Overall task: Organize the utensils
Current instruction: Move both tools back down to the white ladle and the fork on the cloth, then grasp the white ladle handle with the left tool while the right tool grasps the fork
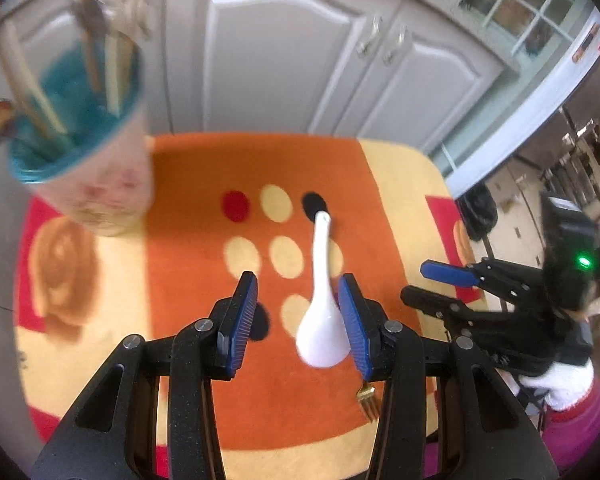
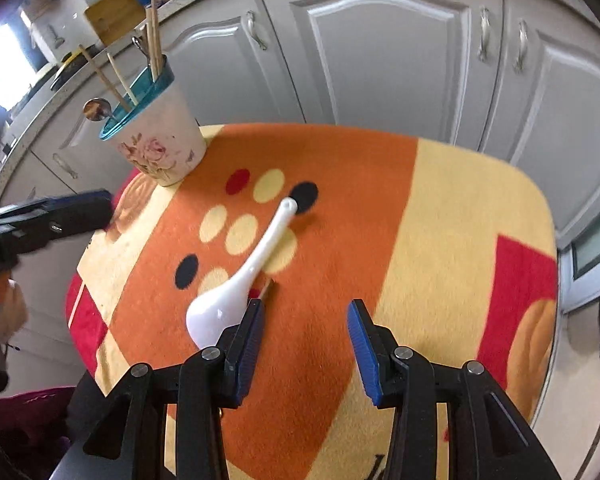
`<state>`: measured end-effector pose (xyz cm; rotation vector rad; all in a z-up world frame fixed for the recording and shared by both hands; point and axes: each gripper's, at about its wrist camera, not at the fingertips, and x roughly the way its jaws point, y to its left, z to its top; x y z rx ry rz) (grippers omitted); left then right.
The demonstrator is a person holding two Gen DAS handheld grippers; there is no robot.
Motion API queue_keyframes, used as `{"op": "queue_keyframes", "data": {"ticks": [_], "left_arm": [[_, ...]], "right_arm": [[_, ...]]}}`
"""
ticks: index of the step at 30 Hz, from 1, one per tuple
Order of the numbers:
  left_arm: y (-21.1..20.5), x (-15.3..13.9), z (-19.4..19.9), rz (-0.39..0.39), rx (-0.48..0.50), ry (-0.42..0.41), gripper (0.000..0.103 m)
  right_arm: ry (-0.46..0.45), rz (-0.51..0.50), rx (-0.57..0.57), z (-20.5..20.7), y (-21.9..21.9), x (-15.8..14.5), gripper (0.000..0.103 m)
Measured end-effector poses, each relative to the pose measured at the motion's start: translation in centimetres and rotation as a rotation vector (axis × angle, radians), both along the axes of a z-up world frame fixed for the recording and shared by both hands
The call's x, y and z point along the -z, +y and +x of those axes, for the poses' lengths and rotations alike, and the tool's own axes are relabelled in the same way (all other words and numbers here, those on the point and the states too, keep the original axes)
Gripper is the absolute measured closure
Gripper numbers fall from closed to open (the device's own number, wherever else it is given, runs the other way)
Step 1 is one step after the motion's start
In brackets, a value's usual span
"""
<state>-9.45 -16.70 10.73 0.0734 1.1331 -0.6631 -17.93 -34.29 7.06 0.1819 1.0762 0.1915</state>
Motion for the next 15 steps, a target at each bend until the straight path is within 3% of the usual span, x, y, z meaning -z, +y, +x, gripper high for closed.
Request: {"op": "queue_keyframes", "data": {"ticks": [7,15], "left_arm": [[-4.4,3.8,2.6,0.04,0.027,0.062,0.062],[-7.2,5.6,4.9,0.053,0.029,0.071,0.062]], "right_arm": [[0.023,0.074,-0.041,-1.1,0.7,1.1,0.062],[0.051,0.097,-0.094,-1.3,2.9,1.9,0.062]]}}
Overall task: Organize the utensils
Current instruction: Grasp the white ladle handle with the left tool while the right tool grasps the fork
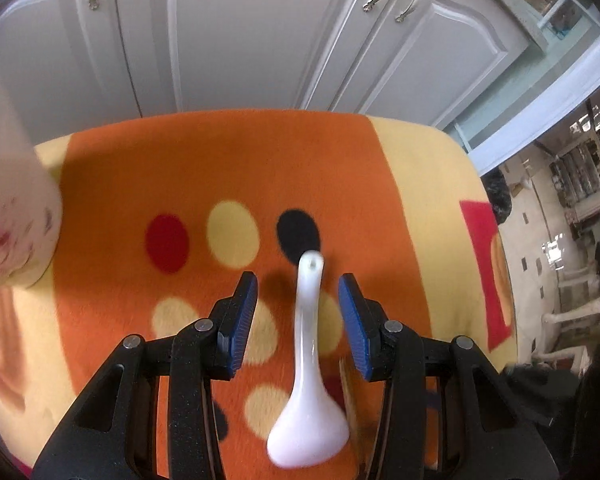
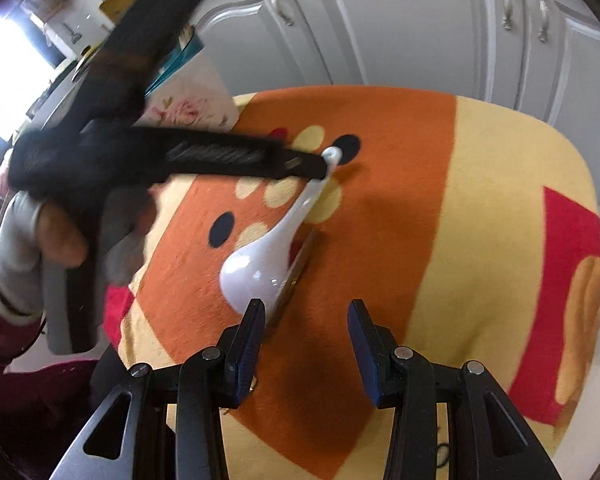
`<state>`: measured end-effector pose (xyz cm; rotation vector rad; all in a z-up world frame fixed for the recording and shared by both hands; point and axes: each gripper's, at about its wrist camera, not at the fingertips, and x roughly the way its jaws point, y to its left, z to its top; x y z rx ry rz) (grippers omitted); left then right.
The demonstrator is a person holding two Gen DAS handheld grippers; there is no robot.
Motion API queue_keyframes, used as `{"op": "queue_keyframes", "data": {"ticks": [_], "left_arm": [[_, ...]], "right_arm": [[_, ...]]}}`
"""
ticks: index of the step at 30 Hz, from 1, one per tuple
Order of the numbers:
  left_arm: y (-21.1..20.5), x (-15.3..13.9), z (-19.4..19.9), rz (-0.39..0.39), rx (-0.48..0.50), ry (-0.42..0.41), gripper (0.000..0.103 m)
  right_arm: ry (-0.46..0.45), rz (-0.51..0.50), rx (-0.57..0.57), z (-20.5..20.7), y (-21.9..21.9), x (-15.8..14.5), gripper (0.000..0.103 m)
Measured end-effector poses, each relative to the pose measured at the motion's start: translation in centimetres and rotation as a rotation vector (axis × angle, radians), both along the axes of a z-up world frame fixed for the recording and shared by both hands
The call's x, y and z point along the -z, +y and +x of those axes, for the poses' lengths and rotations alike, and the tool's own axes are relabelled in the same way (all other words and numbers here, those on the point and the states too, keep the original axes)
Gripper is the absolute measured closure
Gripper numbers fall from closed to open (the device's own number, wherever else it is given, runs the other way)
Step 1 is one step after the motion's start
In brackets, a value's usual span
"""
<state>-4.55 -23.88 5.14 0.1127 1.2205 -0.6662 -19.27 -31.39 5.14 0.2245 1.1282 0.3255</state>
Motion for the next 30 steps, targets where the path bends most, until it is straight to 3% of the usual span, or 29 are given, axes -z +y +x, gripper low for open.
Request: {"op": "queue_keyframes", "data": {"ticks": [3,5,6,12,20,23,27,30], "left_arm": [[-0.9,0.7,0.4,0.006,0.032,0.016,0.063],[-1.0,1.0,0.4,0.011,0.043,0.003,0.078],[-0.9,1.1,0.3,0.019,0.05,-0.005,0.092],[1.7,0.8,0.7,-0.005,0.034,0.013,0.091],[8.1,-1.1,0.4,-0.043,-0.075,0.008,0.092],[10.0,-1.7,0.0,-0.052,-0.093,0.0,0.092],[11.4,-2.2,-0.5,-0.068,-0.103,-0.005,0.092],[12.4,-2.5,-0.6,-0.078,-0.121,-0.004,0.092]], "right_arm": [[0.016,-0.015,-0.008,0.4,0.9,0.4,0.062],[0.027,-0.011,-0.007,0.6,1.4,0.7,0.062],[0.033,-0.011,-0.006,0.7,1.5,0.8,0.062],[0.048,-0.016,-0.008,0.7,1.8,0.8,0.062],[0.047,-0.048,0.021,2.5,3.1,1.0,0.062],[0.043,-0.12,0.008,3.6,4.4,1.4,0.079],[0.053,-0.134,-0.073,5.1,5.1,1.4,0.093],[0.046,-0.182,-0.118,5.2,6.0,1.4,0.094]]}}
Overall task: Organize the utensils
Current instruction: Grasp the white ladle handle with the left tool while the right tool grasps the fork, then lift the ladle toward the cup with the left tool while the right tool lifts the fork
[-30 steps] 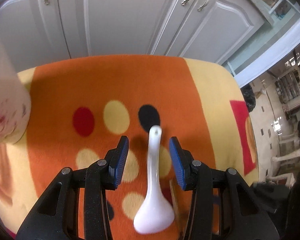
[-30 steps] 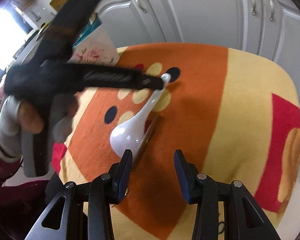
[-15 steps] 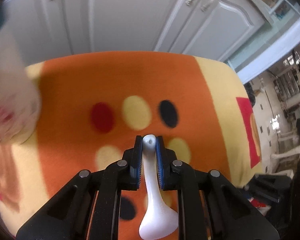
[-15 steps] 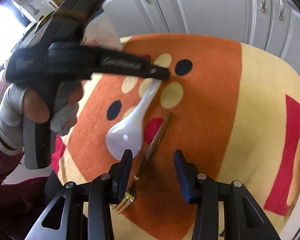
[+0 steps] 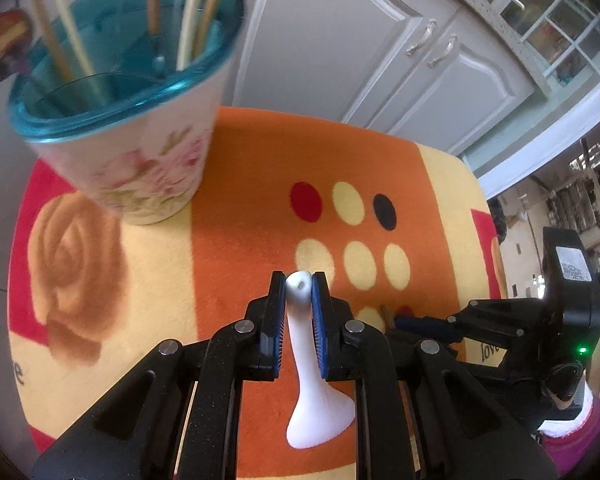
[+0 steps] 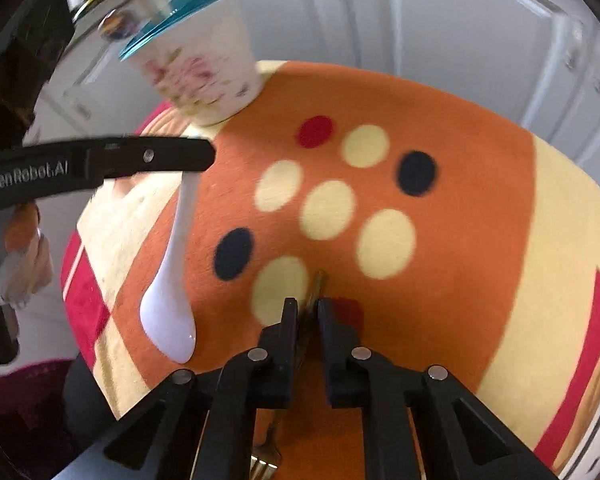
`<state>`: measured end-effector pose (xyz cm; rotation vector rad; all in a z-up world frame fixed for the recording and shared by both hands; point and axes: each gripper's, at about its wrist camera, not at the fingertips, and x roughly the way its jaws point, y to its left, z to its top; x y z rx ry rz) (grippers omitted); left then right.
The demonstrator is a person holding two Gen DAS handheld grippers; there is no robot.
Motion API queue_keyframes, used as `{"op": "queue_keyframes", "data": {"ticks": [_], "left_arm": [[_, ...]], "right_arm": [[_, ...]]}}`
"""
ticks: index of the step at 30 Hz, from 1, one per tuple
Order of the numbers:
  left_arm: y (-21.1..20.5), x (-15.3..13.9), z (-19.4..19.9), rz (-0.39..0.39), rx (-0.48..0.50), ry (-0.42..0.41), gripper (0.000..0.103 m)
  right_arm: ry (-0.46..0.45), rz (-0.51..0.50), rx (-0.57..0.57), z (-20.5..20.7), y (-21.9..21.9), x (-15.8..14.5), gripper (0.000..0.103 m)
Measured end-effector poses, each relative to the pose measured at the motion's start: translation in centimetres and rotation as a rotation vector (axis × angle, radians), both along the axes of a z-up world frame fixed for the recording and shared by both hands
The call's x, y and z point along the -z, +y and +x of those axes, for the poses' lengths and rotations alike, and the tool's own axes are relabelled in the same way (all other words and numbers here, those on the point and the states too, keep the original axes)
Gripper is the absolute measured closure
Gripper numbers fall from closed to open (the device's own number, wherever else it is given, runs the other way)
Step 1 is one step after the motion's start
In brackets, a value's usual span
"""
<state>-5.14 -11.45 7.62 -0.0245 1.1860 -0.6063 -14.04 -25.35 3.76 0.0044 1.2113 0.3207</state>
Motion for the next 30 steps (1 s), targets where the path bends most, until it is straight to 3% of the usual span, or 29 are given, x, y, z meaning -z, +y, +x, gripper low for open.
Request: {"op": "queue_keyframes", "data": {"ticks": [7,11,15,30], "left_arm": [[1.3,-0.2,-0.4,-0.01,-0.033,0.001,0.092],[2.0,-1.3,-1.2,-0.024,-0.045,-0.015,0.092],[2.9,-2.7,-1.8,-0.028,-0.055,-0.036,0.092],[5.5,-7.8,-3.5,-0.051,-0.107,-0.138,0.097]], "right_arm": [[0.017,-0.07,-0.042,0.0,0.7,0.0,0.092],[0.023,0.056,-0.016,0.5,-0.6,-0.4,0.095],[-0.041,0.144,-0.015,-0.5,-1.5,-2.9,0.097],[-0.179,0.201,-0.062,-4.0,-0.7,-9.1,0.097]]}}
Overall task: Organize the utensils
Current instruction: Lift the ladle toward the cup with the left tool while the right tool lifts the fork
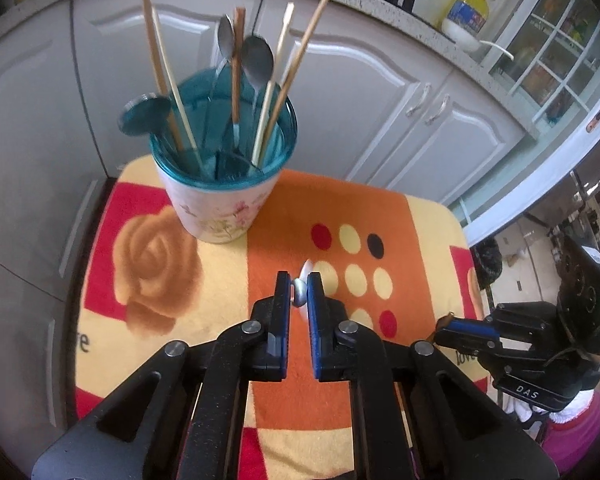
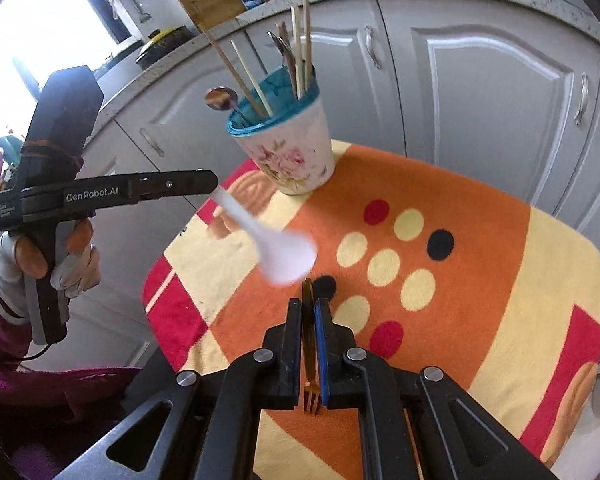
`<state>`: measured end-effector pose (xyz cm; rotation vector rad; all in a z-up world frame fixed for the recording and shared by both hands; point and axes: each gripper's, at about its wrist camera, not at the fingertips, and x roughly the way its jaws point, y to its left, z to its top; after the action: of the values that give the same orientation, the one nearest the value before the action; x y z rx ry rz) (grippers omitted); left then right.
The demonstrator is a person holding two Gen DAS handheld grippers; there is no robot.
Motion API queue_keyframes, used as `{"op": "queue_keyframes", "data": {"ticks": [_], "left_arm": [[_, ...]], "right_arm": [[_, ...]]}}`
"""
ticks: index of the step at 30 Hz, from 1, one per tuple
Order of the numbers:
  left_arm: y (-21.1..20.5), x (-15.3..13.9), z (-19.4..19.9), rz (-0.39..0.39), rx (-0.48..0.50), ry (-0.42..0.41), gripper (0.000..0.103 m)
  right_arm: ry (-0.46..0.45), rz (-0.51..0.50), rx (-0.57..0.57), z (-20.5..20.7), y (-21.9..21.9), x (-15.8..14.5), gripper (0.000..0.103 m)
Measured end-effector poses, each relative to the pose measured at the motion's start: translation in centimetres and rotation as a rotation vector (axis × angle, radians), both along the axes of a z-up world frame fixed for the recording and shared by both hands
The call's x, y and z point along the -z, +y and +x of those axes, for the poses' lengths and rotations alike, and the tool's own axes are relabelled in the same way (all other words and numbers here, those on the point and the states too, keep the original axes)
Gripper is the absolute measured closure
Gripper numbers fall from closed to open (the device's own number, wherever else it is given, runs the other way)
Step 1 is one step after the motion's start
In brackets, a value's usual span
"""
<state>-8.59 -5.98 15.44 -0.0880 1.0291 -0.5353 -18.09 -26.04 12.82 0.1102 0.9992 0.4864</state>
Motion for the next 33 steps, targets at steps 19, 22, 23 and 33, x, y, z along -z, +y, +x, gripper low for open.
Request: {"op": "queue_keyframes", "data": {"ticks": [19,22,23,33], "left_arm": [[4.3,-9.0,1.9,-0.049,-0.092,-0.156,0.097],[5.4,-10.8,2.9,-0.046,-0.125,-0.19,0.097],[5.6,-11.2,3.3,-0.044,-0.132,-0.197,0.097],[6.3,-11.1,7.7,0.028,-0.192,-0.216,0.097]], "right_arm": [[-0.202,-0.026,-0.07,3.9,1.7,-9.9,0.097],[-0.254,-0.028,-0.087,5.4,2.6,-12.5,0.097],[-0.268,-0.027,-0.091,6.0,2.9,-13.2,0.097],[-0.307,-0.011,-0.124,11.8,7.1,-15.4,0.097]]}}
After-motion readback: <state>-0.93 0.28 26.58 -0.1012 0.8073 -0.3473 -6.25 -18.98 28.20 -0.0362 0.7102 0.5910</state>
